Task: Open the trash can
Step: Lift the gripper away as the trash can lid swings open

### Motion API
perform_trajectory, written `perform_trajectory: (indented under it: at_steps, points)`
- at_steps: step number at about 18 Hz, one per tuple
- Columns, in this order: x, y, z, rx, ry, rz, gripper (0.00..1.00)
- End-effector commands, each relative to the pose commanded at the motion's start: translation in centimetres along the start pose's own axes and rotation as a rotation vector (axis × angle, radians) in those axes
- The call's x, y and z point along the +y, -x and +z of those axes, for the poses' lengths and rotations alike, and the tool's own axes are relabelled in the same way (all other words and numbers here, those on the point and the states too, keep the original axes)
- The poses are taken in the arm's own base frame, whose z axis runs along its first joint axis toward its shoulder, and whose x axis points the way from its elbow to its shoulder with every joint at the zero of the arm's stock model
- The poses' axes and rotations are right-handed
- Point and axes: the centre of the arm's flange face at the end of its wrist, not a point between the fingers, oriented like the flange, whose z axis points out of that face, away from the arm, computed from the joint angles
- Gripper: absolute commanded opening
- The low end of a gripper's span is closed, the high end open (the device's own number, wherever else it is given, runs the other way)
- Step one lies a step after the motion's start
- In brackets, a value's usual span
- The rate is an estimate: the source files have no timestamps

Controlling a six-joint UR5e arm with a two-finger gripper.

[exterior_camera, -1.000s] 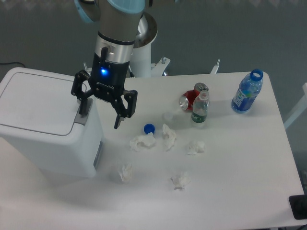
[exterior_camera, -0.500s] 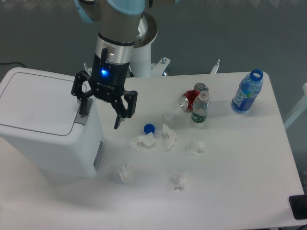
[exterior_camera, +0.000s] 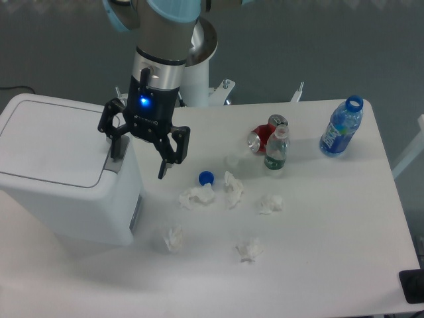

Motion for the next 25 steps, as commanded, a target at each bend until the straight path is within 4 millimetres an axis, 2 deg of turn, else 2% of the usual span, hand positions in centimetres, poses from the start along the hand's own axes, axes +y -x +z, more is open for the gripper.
perform_trajectory:
  at_steps: [16, 18, 21, 25]
  points:
    - [0.0, 0.6, -0.6, -0.010, -0.009, -0.008, 1.00]
    - [-0.6, 0.5, -2.0, -0.029, -0.028, -0.001, 1.00]
    - [-0.9, 2.4, -4.5, -0.076, -0.059, -0.013, 1.00]
    - [-1.3, 4.2, -6.1, -0.125, -0.066, -0.018, 1.00]
